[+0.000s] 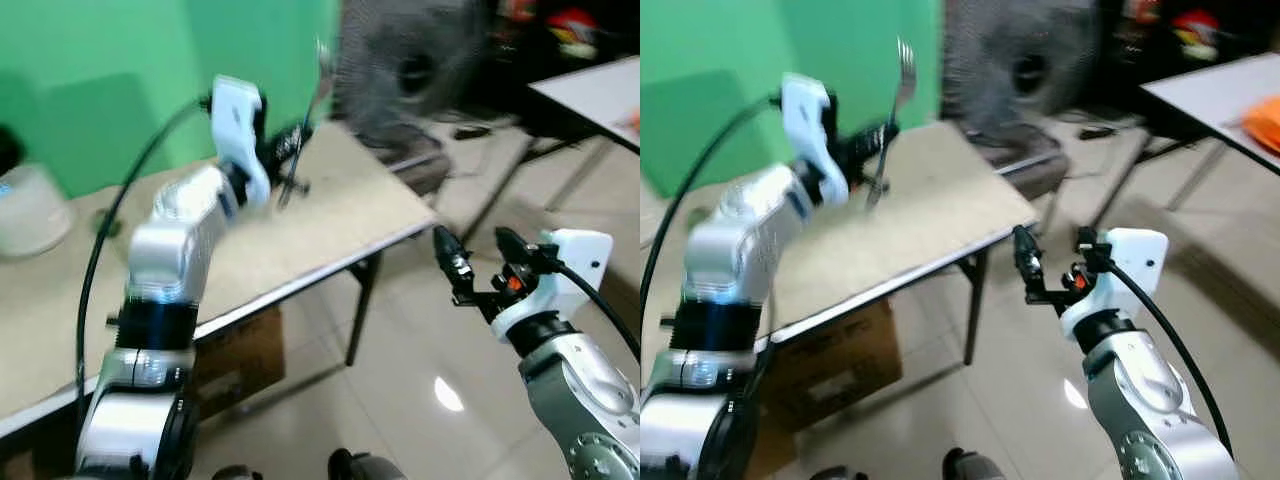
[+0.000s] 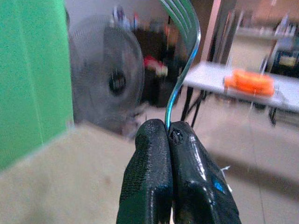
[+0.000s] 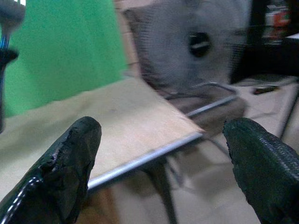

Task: Setting the table

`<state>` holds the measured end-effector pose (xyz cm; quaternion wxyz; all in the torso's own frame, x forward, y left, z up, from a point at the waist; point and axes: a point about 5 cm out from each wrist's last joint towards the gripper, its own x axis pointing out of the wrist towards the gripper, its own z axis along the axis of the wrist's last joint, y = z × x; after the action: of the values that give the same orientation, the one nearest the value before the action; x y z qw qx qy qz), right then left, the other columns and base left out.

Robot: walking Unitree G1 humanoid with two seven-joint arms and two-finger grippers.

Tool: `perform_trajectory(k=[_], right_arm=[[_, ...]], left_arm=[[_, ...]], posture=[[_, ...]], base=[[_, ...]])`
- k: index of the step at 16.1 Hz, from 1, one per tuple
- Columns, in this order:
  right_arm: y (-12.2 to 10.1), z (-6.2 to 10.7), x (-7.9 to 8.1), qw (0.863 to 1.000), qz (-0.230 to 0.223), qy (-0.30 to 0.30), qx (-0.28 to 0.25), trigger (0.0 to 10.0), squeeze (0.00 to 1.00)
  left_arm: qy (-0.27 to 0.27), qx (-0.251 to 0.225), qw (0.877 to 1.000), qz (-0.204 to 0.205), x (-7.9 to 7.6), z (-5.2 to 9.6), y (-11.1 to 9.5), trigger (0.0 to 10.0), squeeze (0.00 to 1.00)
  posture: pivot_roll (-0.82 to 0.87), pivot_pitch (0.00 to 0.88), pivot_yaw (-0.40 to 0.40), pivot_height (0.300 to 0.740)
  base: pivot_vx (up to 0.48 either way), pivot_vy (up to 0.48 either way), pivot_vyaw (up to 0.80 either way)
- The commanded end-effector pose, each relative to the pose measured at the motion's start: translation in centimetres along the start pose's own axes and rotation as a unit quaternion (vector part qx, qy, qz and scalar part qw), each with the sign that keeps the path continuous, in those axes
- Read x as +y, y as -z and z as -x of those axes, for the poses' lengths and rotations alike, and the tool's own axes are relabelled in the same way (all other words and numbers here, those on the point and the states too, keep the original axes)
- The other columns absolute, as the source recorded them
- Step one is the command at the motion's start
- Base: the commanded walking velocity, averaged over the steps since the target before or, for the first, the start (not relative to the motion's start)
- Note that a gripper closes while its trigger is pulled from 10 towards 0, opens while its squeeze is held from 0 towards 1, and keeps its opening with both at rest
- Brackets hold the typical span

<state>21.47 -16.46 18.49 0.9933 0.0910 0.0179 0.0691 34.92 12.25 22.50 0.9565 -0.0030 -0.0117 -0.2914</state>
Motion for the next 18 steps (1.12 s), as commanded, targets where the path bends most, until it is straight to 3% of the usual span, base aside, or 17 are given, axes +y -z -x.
perform_trajectory(k=[1, 2, 3, 5, 7, 9, 14, 18], right_arm=[[-0.1, 0.4, 0.0, 1.000, 0.013, 0.013, 0.001, 10.0, 0.00], [0.2, 0.4, -0.1, 1.000, 0.013, 0.022, 0.008, 10.0, 0.00], [0.4, 0.5, 0.1, 0.999, 0.015, 0.026, 0.012, 10.0, 0.00], [0.6, 0.5, 0.2, 0.999, 0.019, 0.028, 0.016, 10.0, 0.00], [1.0, 0.8, 0.4, 0.998, 0.046, 0.024, 0.026, 10.0, 0.00], [1.5, 1.1, 0.6, 0.996, 0.069, 0.016, 0.045, 10.0, 0.00], [2.0, 1.1, 0.8, 0.996, 0.068, 0.014, 0.050, 10.0, 0.00], [2.5, 0.9, -0.1, 0.996, 0.057, 0.042, 0.047, 10.0, 0.00]], left_arm=[[-0.012, 0.008, 0.999, -0.032, -0.1, 0.4, -0.3, 10.0, 0.00], [-0.025, 0.027, 0.995, -0.096, -0.4, 1.3, 0.6, 10.0, 0.00], [-0.037, 0.031, 0.990, -0.136, -0.8, 2.4, 1.8, 10.0, 0.00], [-0.060, 0.029, 0.991, -0.115, -1.3, 3.7, 2.7, 10.0, 0.00], [-0.114, 0.018, 0.991, -0.071, -2.1, 6.1, 3.5, 10.0, 0.00], [-0.130, 0.030, 0.989, -0.070, -2.5, 7.1, 4.5, 10.0, 0.00], [-0.149, 0.032, 0.986, -0.060, -2.6, 7.7, 4.4, 10.0, 0.00], [-0.156, 0.046, 0.986, -0.037, -2.8, 8.2, 5.4, 10.0, 0.00]], posture=[[-0.01, 0.000, 0.006, 0.740], [-0.01, 0.000, 0.008, 0.740], [-0.01, 0.000, 0.010, 0.740], [-0.02, 0.000, 0.015, 0.740], [-0.03, 0.000, 0.013, 0.740], [-0.02, 0.000, 0.003, 0.740], [-0.02, 0.000, -0.013, 0.740], [-0.01, 0.000, -0.026, 0.740]], base=[[0.000, 0.000, -0.80], [0.000, 0.000, -0.80], [0.000, 0.000, -0.80], [0.000, 0.000, -0.80], [0.000, 0.000, 0.00], [0.000, 0.000, 0.00], [0.000, 0.000, 0.00], [0.068, 0.000, -0.80]])
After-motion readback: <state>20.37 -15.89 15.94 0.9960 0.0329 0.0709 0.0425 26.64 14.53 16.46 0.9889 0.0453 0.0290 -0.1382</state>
